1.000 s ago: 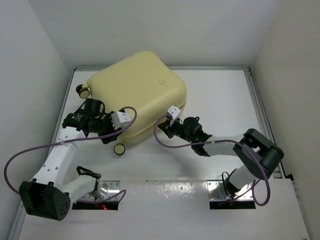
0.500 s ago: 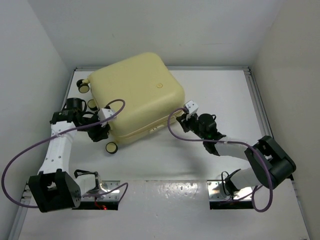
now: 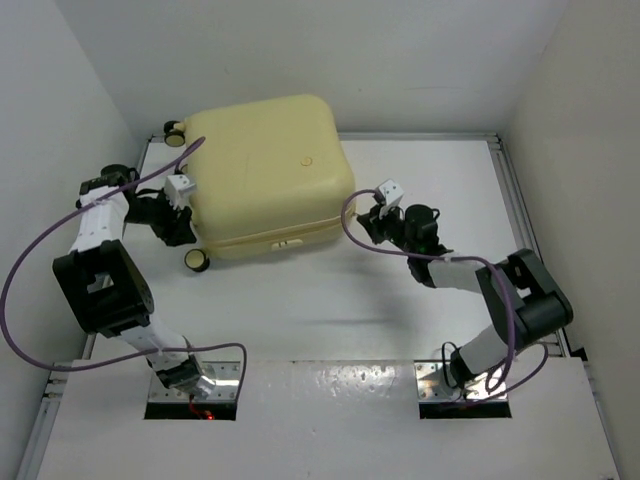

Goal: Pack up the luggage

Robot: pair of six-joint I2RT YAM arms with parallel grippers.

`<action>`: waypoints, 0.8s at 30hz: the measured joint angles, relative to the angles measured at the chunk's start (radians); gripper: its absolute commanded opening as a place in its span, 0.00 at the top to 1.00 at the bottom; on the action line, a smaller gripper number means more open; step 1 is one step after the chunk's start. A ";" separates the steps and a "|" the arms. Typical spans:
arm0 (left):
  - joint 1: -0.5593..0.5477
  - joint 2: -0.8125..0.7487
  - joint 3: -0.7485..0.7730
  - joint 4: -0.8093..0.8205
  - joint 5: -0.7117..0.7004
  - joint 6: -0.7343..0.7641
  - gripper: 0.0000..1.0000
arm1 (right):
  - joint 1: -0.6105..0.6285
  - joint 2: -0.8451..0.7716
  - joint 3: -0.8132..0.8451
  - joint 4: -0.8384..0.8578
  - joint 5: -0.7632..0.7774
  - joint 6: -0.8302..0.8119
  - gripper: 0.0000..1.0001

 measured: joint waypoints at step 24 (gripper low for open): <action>-0.095 0.117 0.101 0.309 -0.192 -0.237 1.00 | -0.083 0.838 0.867 0.288 0.069 0.040 1.00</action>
